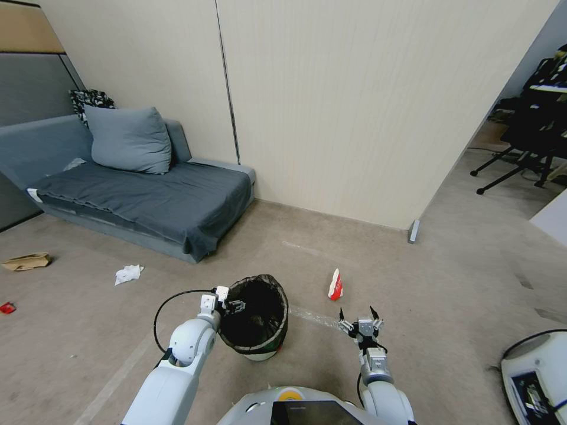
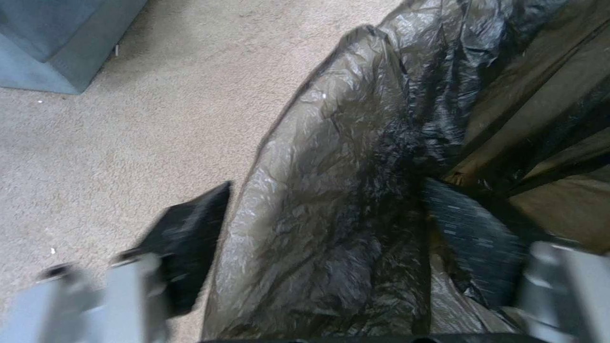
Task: Pick up the trash bin, then pick up the garbage from the floor and place it into the trash bin.
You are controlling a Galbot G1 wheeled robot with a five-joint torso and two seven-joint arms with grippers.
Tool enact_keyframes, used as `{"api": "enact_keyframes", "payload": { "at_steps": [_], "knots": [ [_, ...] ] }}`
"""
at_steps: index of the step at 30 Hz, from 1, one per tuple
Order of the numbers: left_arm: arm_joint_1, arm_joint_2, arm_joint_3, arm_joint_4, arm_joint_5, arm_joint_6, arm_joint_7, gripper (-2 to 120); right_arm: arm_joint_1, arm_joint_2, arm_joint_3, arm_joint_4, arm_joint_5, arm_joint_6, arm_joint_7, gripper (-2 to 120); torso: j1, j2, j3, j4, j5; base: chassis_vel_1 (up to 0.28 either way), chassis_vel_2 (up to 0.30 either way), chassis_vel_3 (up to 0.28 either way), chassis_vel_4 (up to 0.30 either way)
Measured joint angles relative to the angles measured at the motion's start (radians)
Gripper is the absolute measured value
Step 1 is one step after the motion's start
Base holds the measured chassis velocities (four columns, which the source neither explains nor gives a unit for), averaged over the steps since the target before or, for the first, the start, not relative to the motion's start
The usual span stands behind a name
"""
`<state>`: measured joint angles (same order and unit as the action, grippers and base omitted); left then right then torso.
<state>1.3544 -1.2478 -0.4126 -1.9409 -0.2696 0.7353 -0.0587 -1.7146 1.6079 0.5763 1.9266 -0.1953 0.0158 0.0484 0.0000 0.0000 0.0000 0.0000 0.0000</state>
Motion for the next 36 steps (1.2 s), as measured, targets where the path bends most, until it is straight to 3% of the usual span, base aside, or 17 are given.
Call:
{"api": "enact_keyframes", "payload": {
  "at_steps": [3, 7, 10, 18, 28, 36],
  "knots": [
    [-0.003, 0.003, 0.000, 0.000, -0.002, 0.000, 0.003, 55, 0.002, 0.000, 0.000, 0.000, 0.000, 0.000, 0.000, 100, 0.000, 0.000, 0.000, 0.0000, 0.0000, 0.000, 0.000, 0.000, 0.000],
    [-0.004, 0.005, 0.000, 0.000, -0.002, 0.000, 0.005, 45, 0.004, 0.000, 0.000, 0.000, 0.000, 0.000, 0.000, 100, 0.000, 0.000, 0.000, 0.0000, -0.0001, 0.000, 0.000, 0.000, 0.000],
    [-0.005, 0.006, 0.000, -0.001, -0.005, 0.000, 0.008, 28, 0.007, 0.000, 0.000, -0.001, 0.000, 0.000, -0.001, 100, 0.000, 0.000, 0.000, 0.0000, 0.0000, 0.000, 0.000, 0.000, 0.000],
    [-0.010, 0.006, 0.005, -0.001, -0.009, 0.000, 0.013, 11, 0.012, 0.000, 0.002, -0.003, 0.000, -0.001, -0.001, 100, 0.000, 0.000, 0.000, 0.0002, 0.0002, 0.000, 0.000, 0.000, 0.000],
    [-0.010, 0.007, 0.008, -0.002, -0.005, 0.000, 0.017, 10, 0.009, 0.000, 0.010, -0.001, 0.003, 0.005, -0.001, 100, 0.000, 0.000, 0.000, 0.0001, 0.0000, 0.000, 0.000, 0.000, 0.000],
    [0.017, 0.006, 0.000, -0.046, -0.021, -0.017, 0.017, 6, 0.004, 0.000, 0.018, 0.037, 0.030, -0.003, -0.001, 100, 0.000, 0.000, 0.000, -0.0003, -0.0008, 0.000, 0.000, 0.000, 0.000]
  ]
}}
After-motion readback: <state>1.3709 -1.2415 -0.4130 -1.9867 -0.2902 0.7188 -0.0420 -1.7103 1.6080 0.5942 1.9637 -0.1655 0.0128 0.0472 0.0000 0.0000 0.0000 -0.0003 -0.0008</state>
